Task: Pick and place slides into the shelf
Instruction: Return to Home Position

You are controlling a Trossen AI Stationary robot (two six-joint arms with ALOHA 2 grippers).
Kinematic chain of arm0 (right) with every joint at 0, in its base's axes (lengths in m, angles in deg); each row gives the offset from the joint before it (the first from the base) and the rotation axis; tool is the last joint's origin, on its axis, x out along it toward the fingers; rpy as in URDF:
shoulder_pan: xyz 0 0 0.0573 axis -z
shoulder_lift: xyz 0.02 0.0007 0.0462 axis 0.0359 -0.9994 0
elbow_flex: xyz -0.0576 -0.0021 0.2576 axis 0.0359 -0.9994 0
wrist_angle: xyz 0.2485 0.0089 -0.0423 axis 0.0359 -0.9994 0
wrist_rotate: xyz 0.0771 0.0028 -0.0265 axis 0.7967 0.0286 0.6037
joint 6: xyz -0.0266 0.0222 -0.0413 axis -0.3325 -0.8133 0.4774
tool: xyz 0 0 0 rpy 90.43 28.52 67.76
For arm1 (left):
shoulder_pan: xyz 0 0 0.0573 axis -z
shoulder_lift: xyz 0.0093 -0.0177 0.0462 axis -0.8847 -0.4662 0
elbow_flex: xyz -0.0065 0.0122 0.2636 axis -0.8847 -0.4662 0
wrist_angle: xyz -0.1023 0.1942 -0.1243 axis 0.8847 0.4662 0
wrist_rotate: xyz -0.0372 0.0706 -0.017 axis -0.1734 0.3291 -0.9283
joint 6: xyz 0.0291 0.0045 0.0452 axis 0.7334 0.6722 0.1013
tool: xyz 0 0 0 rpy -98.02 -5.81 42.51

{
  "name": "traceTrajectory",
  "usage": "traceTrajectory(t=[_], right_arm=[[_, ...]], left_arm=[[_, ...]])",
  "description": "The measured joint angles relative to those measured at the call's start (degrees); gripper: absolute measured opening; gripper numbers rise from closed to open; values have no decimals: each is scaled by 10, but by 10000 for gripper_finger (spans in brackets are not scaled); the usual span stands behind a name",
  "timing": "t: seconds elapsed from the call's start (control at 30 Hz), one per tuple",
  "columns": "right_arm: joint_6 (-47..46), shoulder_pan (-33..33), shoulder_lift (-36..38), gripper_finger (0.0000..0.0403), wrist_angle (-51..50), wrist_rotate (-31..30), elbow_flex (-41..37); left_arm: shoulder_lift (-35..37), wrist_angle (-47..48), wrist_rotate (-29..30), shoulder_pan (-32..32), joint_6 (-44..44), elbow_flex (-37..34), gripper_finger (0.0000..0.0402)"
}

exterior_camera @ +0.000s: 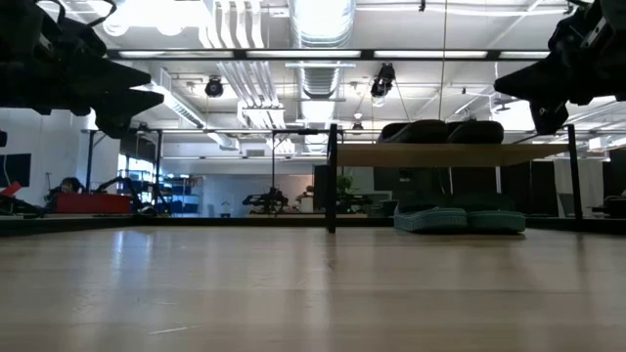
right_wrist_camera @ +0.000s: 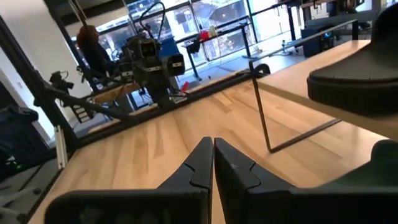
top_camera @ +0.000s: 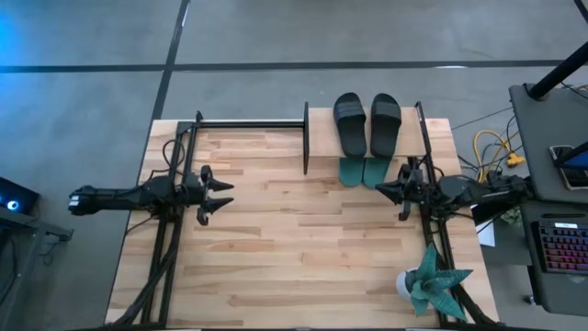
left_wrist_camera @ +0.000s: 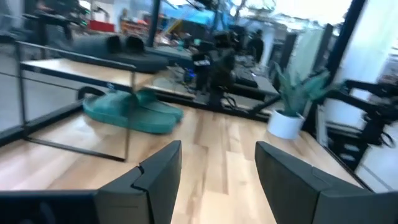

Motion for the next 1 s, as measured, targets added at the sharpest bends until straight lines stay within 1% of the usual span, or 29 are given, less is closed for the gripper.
traceTrajectory(t=[0.23, 0.37, 0.43, 0.67, 1.0], right_arm=[[31, 0, 4, 9, 0, 0, -8], [49, 0, 5, 9, -2, -1, -9], [51, 0, 5, 9, -8, 0, -9], [83, 0, 5, 9, -3, 39, -10], [119, 0, 5, 9, 0, 40, -11]], left_arm=[[2, 11, -83, 0, 6, 0, 191], [2, 8, -106, 0, 33, -1, 191], [2, 8, -107, 0, 47, -1, 191], [-15, 9, -107, 0, 44, -1, 191], [-37, 9, -108, 0, 28, -2, 191]])
